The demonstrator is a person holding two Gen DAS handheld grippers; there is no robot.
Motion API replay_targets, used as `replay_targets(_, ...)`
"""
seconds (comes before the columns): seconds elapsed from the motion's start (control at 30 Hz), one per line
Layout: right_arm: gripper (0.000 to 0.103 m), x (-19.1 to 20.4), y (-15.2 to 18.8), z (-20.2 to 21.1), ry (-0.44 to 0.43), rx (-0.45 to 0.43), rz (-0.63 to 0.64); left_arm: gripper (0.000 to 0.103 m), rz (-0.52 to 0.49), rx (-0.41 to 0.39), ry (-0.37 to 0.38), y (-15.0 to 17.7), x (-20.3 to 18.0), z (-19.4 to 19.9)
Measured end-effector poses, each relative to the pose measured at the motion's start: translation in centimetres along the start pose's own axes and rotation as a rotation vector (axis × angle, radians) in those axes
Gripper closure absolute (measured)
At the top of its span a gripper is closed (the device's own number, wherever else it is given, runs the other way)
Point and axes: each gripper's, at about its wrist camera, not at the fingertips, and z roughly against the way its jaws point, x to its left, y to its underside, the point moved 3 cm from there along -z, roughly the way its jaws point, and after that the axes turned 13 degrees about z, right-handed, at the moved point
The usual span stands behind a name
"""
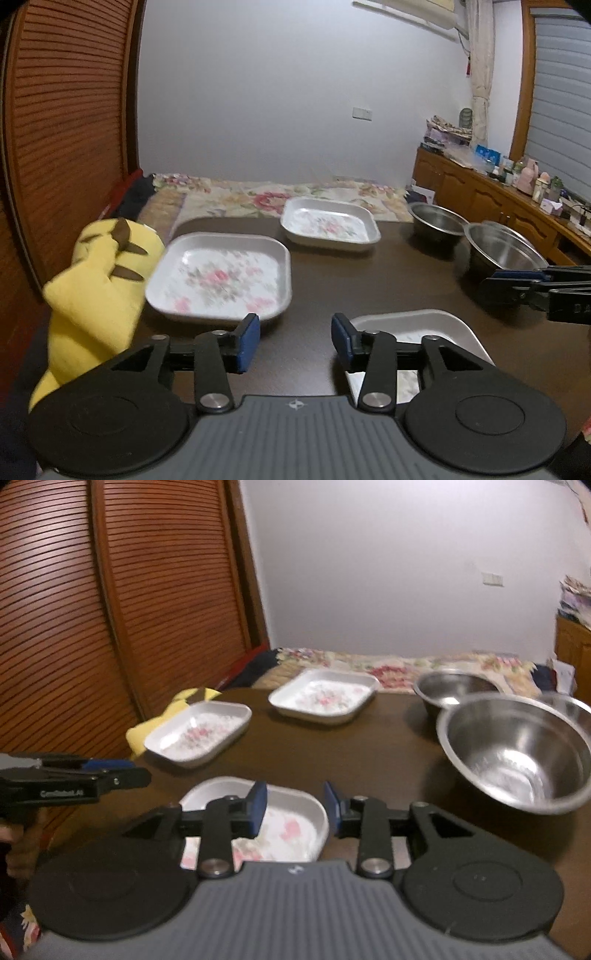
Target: Organize plates and bowls
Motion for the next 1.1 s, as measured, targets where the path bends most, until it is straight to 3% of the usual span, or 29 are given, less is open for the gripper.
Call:
replay_targets(0.43,0.068,2.9,-4.9,-6.3,-0.142,0.040,0.020,0.055,-0.041,0.001,-0.065,-4.6,5.1,-2.9)
replay_targets(0.9,0.068,4.9,-6.5,-14.5,-0.176,0.185,0.007,0.056,-0.012,0.048,-0.042,-7.1,10.5,-8.5)
replay_targets(1.1,0.068,5.2,-6.3,-17.0,-0.184,0.239,0.011,0.065,0.023,0.077,-0.030,-6.8,12.5,-10.2)
